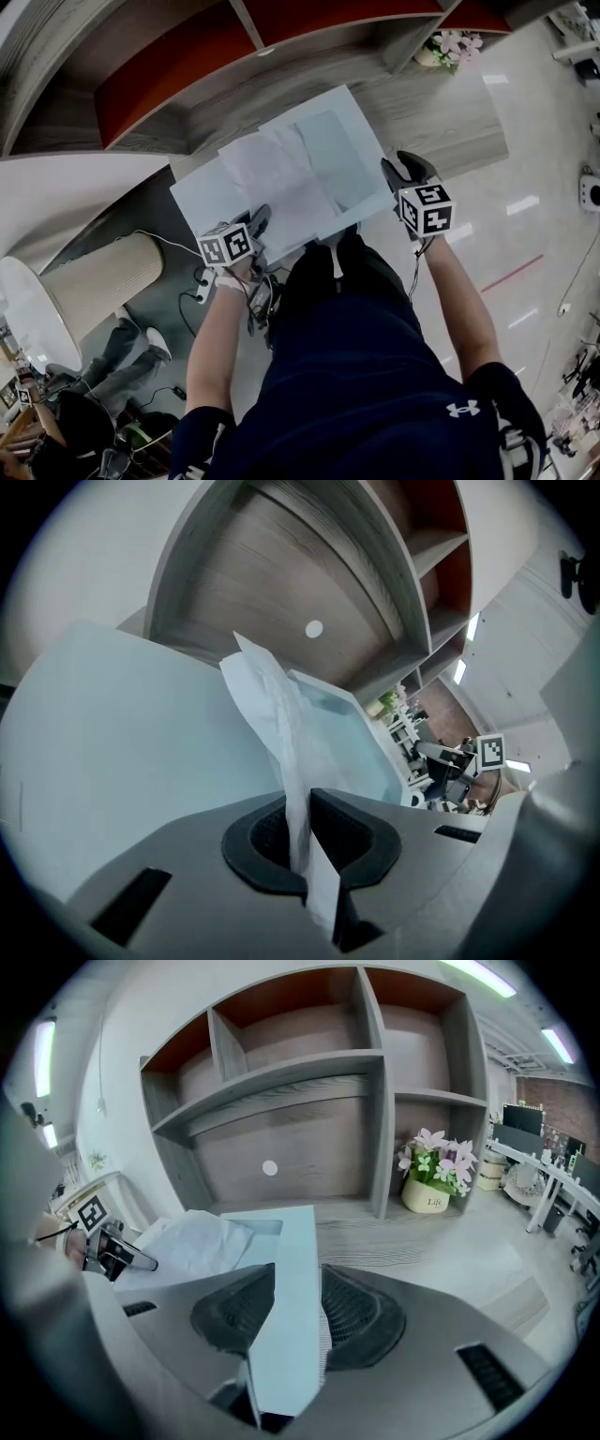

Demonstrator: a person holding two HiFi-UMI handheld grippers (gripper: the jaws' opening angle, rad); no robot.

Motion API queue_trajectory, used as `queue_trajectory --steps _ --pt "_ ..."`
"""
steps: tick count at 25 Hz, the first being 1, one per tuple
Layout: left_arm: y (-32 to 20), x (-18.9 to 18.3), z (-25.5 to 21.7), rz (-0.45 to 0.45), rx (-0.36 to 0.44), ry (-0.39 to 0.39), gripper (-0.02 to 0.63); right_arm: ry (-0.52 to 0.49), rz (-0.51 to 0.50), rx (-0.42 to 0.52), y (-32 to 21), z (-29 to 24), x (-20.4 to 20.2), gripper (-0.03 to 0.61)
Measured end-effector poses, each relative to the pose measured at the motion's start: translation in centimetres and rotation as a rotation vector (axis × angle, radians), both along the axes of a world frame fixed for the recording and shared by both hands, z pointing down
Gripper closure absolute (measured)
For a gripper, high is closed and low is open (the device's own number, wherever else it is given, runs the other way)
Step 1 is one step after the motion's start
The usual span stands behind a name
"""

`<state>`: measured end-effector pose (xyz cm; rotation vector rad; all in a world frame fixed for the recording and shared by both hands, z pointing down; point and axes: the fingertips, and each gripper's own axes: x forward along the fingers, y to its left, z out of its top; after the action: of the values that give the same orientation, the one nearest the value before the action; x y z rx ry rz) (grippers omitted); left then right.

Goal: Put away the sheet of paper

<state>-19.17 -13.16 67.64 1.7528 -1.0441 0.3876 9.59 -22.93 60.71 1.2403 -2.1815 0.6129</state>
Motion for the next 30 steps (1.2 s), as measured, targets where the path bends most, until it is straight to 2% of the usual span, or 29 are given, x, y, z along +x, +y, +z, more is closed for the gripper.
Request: queue_trajectory --steps 11,18,24,30 --pt "-1.9 5.9 1.4 0.002 -0.082 0.090 0.578 -0.077 0.106 0.046 0.6 -2.7 3.1 0.443" --pt "-3.0 8.6 3.0 -0.024 -0.150 0.097 0.577 -0.118 0.177 0.073 1.6 -4.4 5.6 0.442" --pt "-4.0 10.6 3.2 -0.033 -0.164 0.114 0.577 -0.128 0.232 0.080 2.7 -5.0 7.6 0.443" --pt "-5.0 12.8 3.2 0.000 -0.163 0.107 0.577 -0.150 0.282 0.069 4.0 -5.2 9.2 0.443"
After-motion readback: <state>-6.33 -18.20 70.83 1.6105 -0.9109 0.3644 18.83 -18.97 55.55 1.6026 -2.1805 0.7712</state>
